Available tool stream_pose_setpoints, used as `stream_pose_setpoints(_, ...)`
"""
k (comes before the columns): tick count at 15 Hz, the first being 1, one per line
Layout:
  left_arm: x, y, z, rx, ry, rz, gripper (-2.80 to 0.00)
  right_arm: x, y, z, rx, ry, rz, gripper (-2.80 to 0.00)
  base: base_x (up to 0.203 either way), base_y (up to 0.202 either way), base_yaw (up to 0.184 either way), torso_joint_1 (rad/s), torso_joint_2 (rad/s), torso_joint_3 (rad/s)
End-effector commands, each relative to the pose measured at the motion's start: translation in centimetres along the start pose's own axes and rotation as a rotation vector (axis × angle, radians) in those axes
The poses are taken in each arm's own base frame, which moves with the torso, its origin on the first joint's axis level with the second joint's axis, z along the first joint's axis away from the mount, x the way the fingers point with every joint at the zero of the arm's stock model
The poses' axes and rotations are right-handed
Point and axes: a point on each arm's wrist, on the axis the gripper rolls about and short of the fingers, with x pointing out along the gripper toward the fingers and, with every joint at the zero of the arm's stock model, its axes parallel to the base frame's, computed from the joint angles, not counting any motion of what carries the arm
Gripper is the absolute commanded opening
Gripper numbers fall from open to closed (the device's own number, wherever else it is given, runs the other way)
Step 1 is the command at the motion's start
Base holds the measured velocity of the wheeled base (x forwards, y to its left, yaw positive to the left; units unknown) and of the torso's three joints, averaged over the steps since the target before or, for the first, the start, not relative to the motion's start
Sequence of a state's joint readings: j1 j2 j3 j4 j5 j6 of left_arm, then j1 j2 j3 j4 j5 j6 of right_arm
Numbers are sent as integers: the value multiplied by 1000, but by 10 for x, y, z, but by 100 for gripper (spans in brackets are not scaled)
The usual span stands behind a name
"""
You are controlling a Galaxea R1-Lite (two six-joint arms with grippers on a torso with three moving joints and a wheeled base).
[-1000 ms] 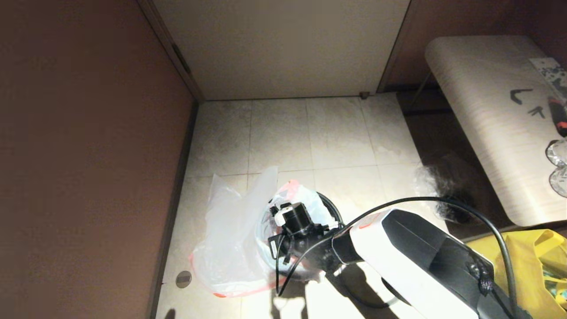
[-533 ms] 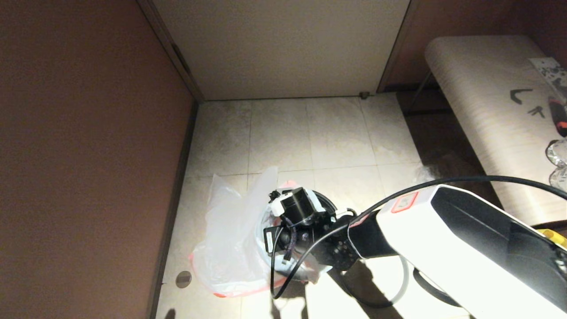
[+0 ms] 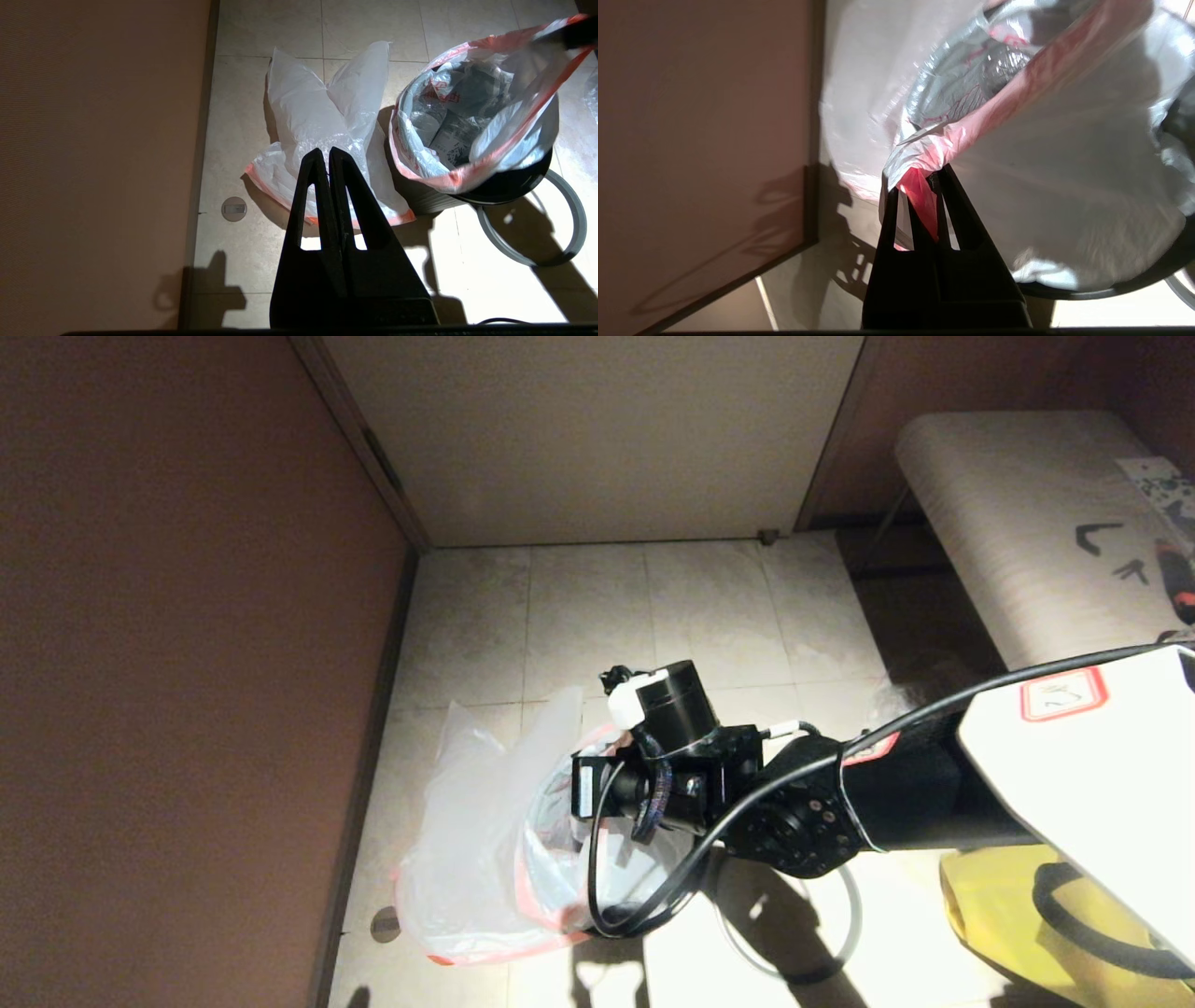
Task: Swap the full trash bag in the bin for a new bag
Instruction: Place the trash bag on the floor
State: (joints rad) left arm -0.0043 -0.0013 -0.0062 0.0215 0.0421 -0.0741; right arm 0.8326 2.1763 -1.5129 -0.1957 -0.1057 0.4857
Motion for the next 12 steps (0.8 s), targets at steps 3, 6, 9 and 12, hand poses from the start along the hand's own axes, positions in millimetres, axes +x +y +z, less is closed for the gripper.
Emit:
stream_pose_setpoints(3, 0, 0, 0, -1, 1, 1, -280, -24, 3, 13, 10, -36, 17, -280, 0, 0, 0, 0, 0, 0)
stream_pose_setpoints(6, 0, 0, 0, -1, 1, 1, -280, -41, 7, 24, 13, -68, 36, -280, 0, 0, 0, 0, 0, 0)
stream_pose_setpoints(9, 0, 0, 0, -1, 1, 1, -280, -73, 18, 44, 18, -138, 81, -280, 0, 0, 0, 0, 0, 0)
stream_pose_setpoints(12, 0, 0, 0, -1, 1, 1, -280, -108, 29, 64, 24, -214, 134, -280, 0, 0, 0, 0, 0, 0)
